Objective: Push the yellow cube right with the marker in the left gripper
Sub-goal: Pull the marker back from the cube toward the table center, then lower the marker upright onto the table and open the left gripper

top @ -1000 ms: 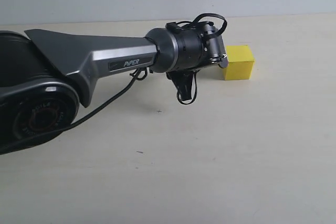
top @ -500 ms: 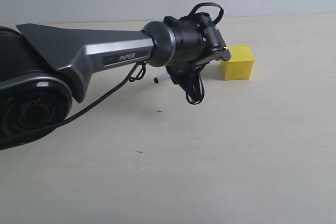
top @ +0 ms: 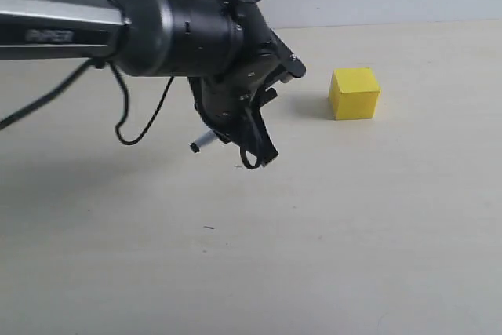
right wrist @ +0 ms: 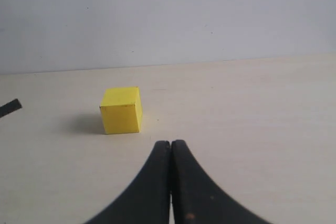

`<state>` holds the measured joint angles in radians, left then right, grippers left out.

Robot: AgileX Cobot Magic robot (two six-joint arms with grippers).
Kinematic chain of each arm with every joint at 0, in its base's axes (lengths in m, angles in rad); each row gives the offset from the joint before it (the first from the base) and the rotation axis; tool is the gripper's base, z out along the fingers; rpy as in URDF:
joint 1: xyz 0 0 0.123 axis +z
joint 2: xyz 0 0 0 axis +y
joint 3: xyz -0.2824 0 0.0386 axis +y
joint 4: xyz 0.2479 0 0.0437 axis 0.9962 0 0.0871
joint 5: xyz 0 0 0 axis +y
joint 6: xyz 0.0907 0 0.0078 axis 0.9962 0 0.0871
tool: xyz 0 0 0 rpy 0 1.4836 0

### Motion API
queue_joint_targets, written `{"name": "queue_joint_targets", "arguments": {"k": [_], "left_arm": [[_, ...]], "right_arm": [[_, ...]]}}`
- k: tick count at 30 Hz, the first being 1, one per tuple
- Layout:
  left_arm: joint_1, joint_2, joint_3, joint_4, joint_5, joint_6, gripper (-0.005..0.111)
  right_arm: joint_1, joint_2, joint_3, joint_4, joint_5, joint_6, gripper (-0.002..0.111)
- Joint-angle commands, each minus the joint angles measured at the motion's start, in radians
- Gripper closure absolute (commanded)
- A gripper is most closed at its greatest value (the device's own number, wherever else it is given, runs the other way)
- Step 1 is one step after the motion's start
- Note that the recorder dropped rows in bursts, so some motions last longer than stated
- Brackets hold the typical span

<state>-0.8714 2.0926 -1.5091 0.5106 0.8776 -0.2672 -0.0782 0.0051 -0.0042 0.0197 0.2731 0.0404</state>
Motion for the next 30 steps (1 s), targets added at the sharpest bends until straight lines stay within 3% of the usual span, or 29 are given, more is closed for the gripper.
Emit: {"name": "queue_joint_targets", "arguments": {"k": [1, 5, 8, 12, 16, 20, 26, 30], "left_arm": [[0.002, -0.195, 0.238, -0.028, -0.195, -0.193, 0.107], [0.002, -0.336, 0.417, -0.028, -0.437, -0.326, 0.107], [0.002, -0.392, 0.473, -0.027, -0.505, -0.428, 0.107], [-0.005, -0.420, 0.473, -0.089, -0.416, -0.612, 0.107], [-0.035, -0.420, 0.473, -0.099, -0.297, -0.630, 0.107], [-0.035, -0.416, 0.473, -0.179, -0.209, -0.788, 0.107], [-0.061, -0.415, 0.468, -0.255, -0.208, -0.779, 0.107], [-0.055, -0.391, 0.389, -0.269, -0.147, -0.749, 0.107]], "right_arm": [[-0.004, -0.005, 0.004, 0.000, -0.008, -0.001, 0.108], [-0.004, -0.005, 0.004, 0.000, -0.008, -0.001, 0.108], [-0.004, -0.005, 0.004, 0.000, -0.008, -0.001, 0.108], [-0.004, -0.005, 0.004, 0.000, -0.008, -0.001, 0.108], [-0.004, -0.005, 0.004, 0.000, -0.008, -0.001, 0.108], [-0.004, -0.005, 0.004, 0.000, -0.008, -0.001, 0.108], [-0.004, -0.005, 0.004, 0.000, -0.008, -0.001, 0.108], [-0.004, -0.005, 0.004, 0.000, -0.008, -0.001, 0.108]]}}
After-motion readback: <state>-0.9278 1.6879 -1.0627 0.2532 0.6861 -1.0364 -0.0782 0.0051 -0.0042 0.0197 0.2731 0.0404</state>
